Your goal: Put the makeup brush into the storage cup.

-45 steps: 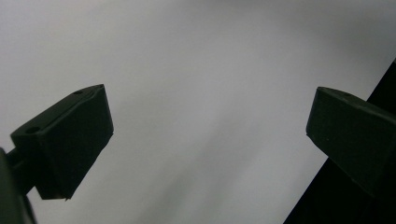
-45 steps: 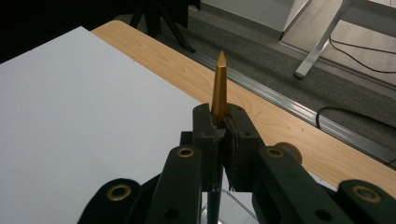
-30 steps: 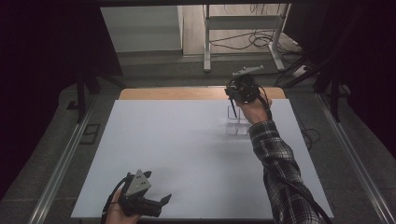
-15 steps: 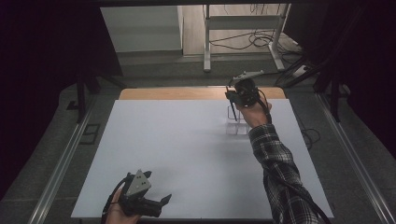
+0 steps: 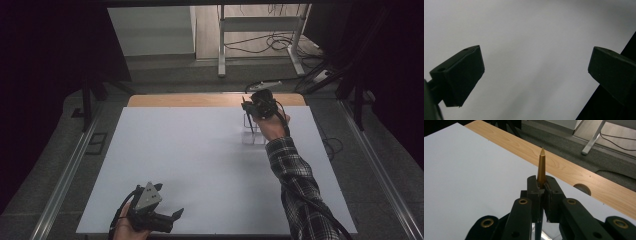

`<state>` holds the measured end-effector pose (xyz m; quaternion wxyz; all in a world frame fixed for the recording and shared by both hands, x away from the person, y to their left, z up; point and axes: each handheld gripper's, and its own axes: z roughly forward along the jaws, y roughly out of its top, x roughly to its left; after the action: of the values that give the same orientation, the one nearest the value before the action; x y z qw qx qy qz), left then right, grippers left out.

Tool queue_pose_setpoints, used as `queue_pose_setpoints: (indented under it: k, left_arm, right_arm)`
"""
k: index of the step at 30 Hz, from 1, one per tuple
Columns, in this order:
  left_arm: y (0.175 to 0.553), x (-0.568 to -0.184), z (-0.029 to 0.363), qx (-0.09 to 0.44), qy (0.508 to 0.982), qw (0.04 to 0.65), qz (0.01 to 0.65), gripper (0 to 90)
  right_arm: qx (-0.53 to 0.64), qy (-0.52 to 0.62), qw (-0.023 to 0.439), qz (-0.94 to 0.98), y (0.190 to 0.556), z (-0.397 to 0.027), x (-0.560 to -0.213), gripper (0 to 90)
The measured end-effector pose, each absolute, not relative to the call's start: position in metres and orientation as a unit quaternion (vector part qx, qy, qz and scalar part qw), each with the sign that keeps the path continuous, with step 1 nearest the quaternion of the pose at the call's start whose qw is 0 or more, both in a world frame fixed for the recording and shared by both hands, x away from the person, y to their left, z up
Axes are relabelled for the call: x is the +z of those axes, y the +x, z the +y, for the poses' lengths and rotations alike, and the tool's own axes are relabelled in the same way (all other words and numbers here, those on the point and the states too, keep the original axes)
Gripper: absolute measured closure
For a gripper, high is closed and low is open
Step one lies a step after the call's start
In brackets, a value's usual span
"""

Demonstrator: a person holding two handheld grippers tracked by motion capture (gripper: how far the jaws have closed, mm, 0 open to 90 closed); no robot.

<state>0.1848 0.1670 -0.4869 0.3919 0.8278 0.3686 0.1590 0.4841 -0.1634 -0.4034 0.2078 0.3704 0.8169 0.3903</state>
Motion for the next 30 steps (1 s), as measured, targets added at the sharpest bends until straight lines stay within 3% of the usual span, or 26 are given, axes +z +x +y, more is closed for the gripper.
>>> queue_pose_setpoints:
  k: [18,23,30]
  left_arm:
    - [0.185,-0.487,0.167,0.155,0.828,0.393,0.368,0.8]
    - [0.185,-0.487,0.167,0.155,0.828,0.394,0.368,0.8]
    - [0.185,-0.487,0.167,0.156,0.829,0.393,0.367,0.8]
  right_arm:
    - [0.381,0.375,0.201,0.821,0.484,-0.164,-0.417,81.2]
    - [0.376,0.372,0.206,0.823,0.484,-0.163,-0.416,68.2]
    - [0.364,0.373,0.212,0.827,0.485,-0.159,-0.418,39.5]
